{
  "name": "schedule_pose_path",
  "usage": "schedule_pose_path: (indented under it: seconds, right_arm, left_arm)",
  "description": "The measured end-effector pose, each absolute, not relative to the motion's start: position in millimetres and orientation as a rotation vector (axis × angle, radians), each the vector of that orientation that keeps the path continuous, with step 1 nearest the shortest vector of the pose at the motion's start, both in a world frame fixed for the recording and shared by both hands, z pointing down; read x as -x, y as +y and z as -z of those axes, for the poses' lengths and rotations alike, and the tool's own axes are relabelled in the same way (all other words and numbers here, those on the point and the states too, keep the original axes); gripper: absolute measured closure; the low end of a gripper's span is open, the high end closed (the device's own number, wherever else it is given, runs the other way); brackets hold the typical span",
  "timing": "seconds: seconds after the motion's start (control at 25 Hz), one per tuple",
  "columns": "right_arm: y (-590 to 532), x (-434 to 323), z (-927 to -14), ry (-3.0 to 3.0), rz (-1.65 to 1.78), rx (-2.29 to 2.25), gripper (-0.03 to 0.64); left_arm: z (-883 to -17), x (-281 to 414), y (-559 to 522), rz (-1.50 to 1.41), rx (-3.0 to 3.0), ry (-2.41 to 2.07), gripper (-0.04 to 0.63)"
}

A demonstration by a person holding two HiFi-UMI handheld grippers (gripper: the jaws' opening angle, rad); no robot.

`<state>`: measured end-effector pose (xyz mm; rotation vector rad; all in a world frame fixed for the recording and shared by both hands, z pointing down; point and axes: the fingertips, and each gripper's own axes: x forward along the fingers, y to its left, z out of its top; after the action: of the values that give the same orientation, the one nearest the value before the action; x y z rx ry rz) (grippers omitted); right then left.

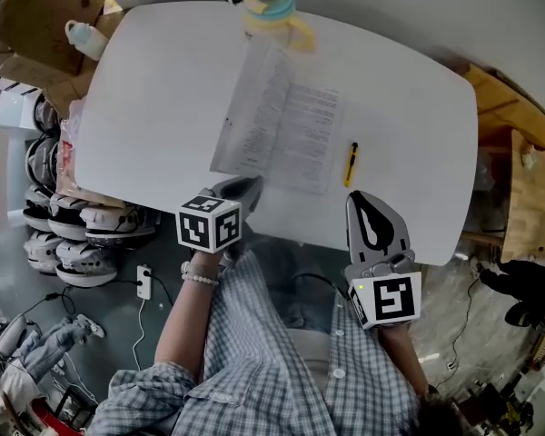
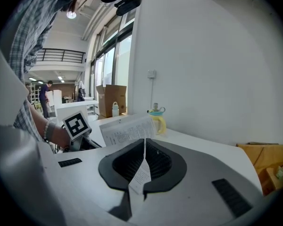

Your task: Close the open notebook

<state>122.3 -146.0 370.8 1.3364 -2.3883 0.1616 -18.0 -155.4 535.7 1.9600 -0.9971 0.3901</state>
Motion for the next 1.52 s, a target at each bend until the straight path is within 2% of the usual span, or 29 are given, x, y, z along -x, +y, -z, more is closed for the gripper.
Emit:
schedule_pose_path:
  seconds: [0.24, 0.88, 1.04, 1.52]
  right_arm:
    - [-150, -129, -365, -2.378, -0.145, -1.372, 0.591]
    - [-147, -134, -361, -2.356, -0.150, -1.430, 0.591]
    - [-146, -136, -359, -2.351, -0.146, -1.446, 0.591]
    - [-149, -137, -352, -2.358, -0.126, -1.480, 0.591]
  left_arm:
    - [-545, 6, -154, -0.504, -1.984, -0.948, 0.575]
    - [-561, -23, -153, -1.057, -2.143, -0.794, 0.572]
    - [-569, -22, -150, -1.126, -2.124, -0.779, 0.548]
    - [-562, -21, -150, -1.032, -2.174, -0.753, 0.549]
